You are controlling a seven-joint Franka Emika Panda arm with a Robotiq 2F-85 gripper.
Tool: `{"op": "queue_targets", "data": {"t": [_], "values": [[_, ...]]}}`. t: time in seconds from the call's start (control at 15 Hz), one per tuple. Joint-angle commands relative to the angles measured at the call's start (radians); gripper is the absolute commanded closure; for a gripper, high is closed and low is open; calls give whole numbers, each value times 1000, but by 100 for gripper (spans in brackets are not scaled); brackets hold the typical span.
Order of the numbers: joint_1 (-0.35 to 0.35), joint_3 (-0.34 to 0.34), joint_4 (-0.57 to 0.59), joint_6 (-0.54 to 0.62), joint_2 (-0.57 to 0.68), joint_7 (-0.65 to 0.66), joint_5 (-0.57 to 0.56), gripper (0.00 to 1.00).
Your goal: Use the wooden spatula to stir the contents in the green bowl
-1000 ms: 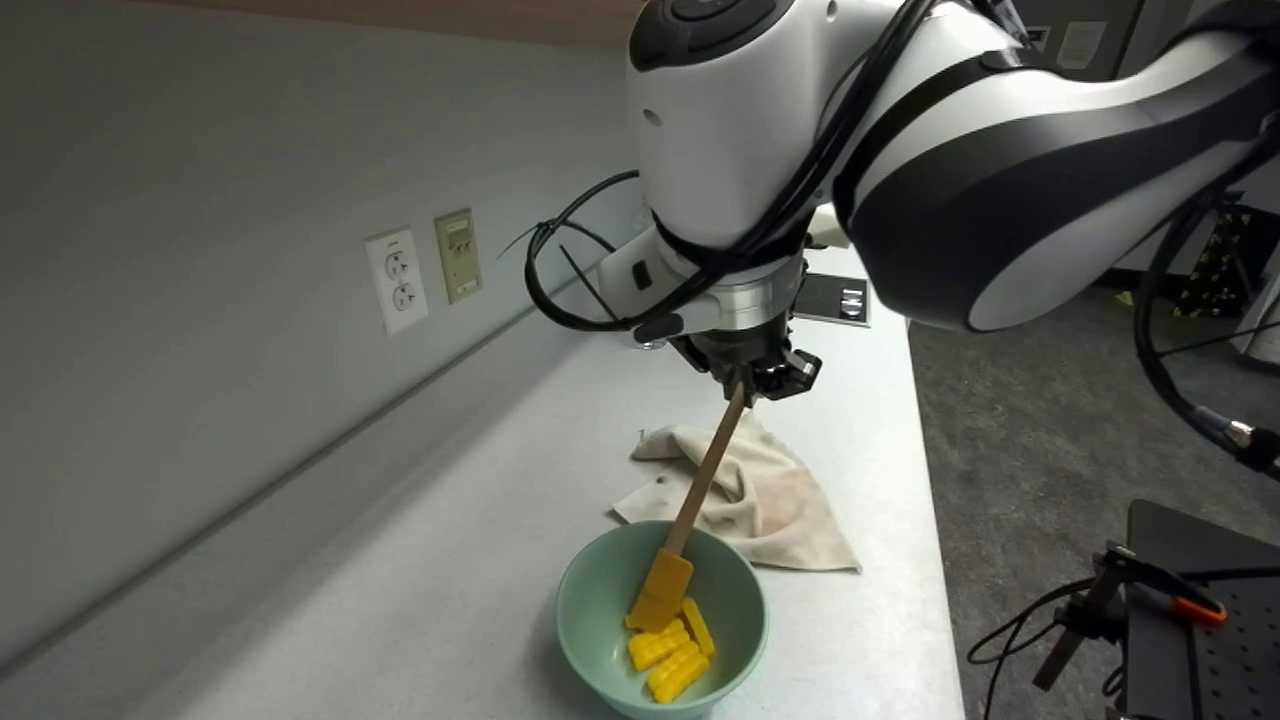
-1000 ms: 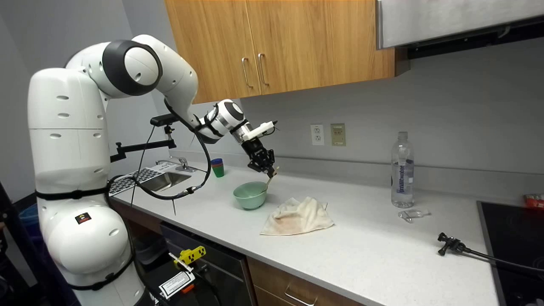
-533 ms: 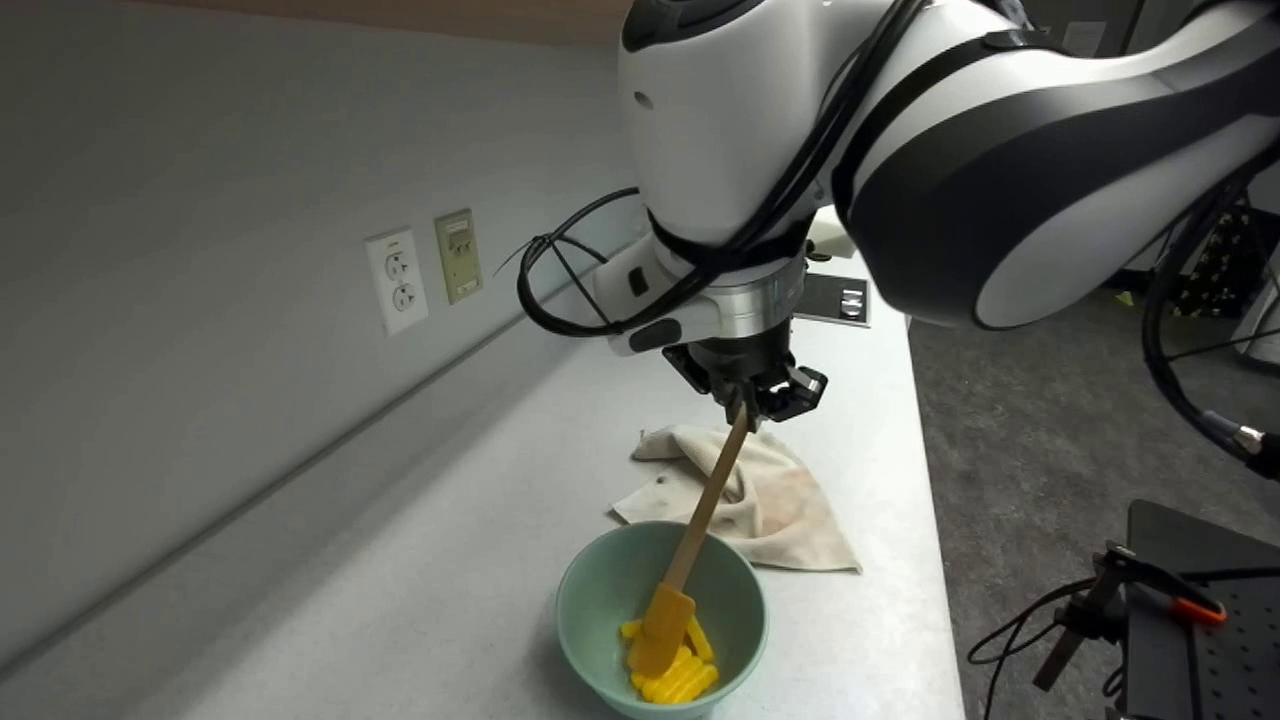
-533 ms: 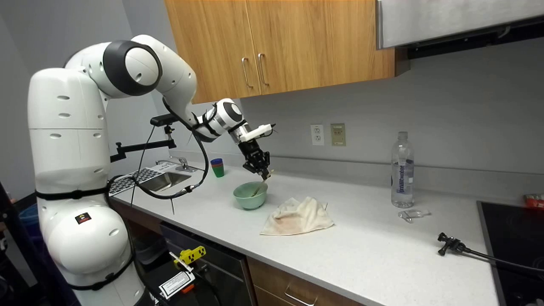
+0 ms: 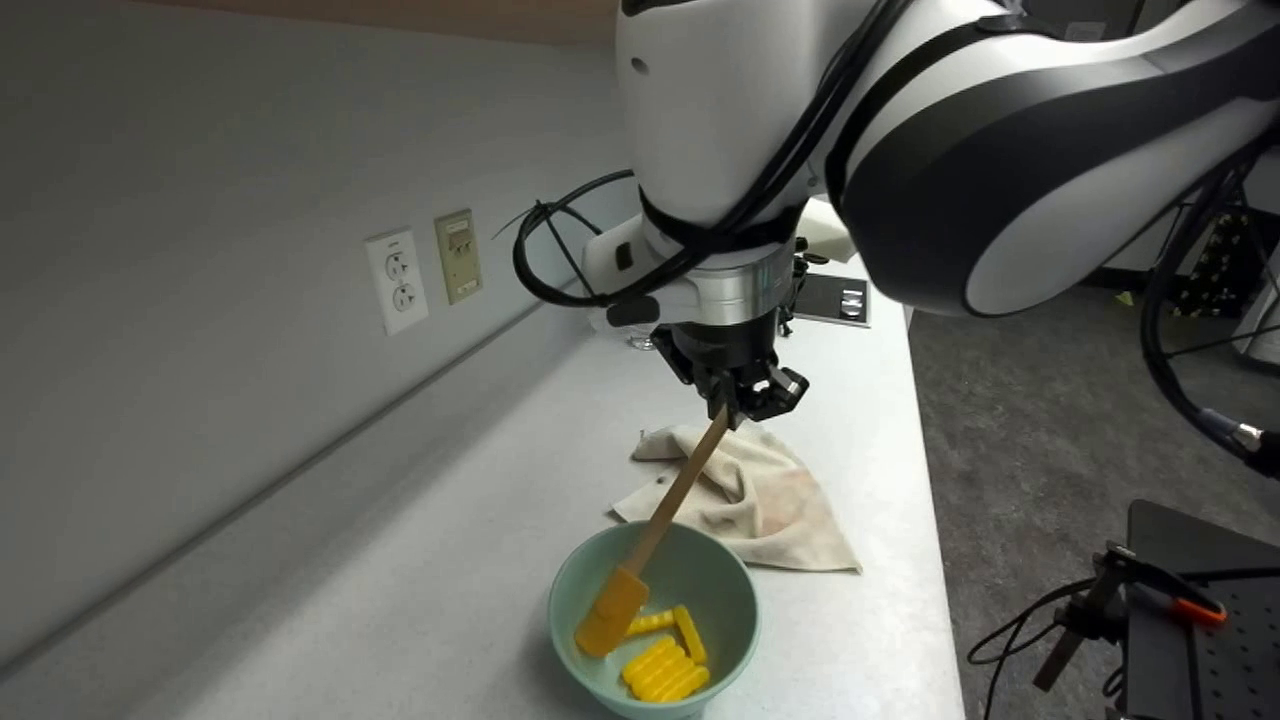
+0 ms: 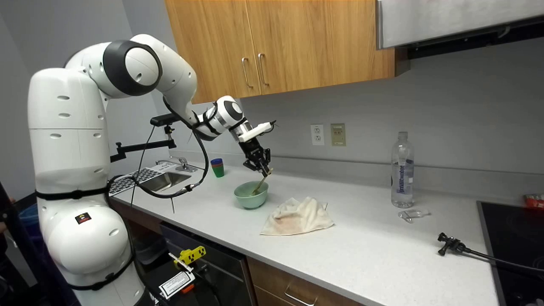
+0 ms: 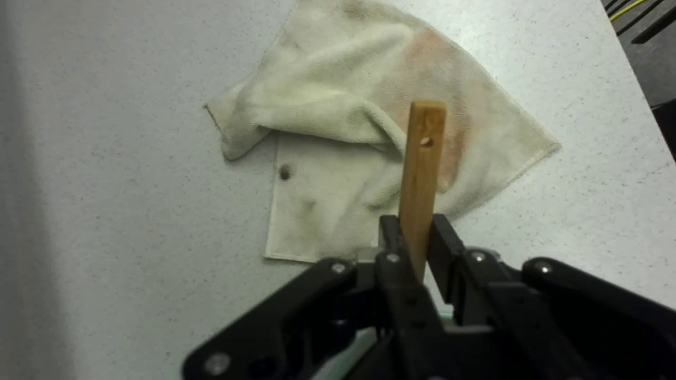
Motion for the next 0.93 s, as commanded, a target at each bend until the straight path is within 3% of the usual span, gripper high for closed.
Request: {"op": "queue_targets", "data": {"t": [0.0, 0.4, 0.87], "values": [[18, -6, 18, -3, 7, 87, -78, 96], [15, 8, 21, -27, 6, 61, -110, 96], [17, 12, 32, -113, 7, -60, -136, 96]]}}
